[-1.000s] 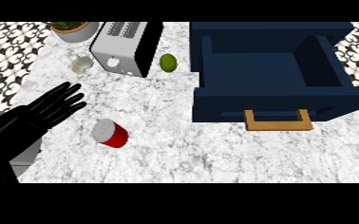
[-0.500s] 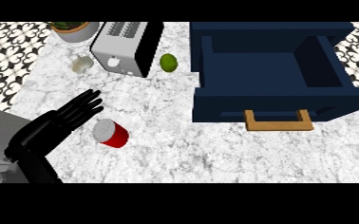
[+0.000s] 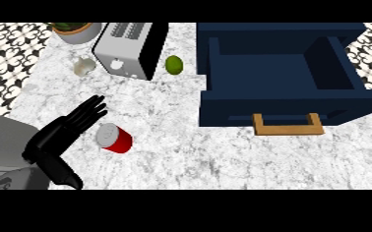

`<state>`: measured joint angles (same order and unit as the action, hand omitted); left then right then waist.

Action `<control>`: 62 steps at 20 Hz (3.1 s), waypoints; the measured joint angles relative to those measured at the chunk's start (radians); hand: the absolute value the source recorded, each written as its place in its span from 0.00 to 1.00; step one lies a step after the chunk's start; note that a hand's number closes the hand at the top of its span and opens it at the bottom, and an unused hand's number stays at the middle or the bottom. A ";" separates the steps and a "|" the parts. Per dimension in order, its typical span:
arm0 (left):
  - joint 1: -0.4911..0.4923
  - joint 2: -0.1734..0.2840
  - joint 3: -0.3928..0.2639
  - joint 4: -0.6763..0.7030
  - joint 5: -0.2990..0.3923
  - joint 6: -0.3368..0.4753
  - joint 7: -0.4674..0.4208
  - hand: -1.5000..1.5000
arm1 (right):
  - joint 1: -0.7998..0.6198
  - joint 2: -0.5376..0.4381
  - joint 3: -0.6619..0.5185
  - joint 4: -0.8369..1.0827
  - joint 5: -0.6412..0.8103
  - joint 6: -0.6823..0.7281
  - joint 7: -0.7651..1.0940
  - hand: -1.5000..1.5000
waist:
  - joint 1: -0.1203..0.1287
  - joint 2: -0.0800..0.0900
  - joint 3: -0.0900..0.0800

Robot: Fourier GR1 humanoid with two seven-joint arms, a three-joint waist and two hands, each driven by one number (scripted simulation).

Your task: Pick up the can, place it into the drawer and close the drawer

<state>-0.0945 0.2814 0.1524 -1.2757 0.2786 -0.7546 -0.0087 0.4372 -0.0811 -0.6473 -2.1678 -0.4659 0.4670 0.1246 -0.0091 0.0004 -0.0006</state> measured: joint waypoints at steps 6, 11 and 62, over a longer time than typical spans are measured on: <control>-0.092 0.009 0.011 0.232 -0.141 0.005 -0.178 0.00 | -0.031 0.000 -0.022 0.009 0.006 0.011 0.016 0.00 | -0.002 0.001 0.000; -0.144 0.027 0.004 0.403 -0.233 0.009 -0.310 0.00 | -0.013 0.011 -0.050 -0.014 -0.025 0.040 0.031 0.00 | -0.004 0.001 0.000; -0.317 -0.264 0.080 0.333 -0.017 0.559 -0.269 1.00 | 0.031 0.080 -0.081 -0.124 -0.099 0.031 0.129 0.00 | 0.016 -0.009 0.002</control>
<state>-0.4112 0.0172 0.2324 -0.9426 0.2619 -0.1953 -0.2778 0.4678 -0.0015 -0.7285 -2.2923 -0.5653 0.4981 0.2536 0.0074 -0.0086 0.0016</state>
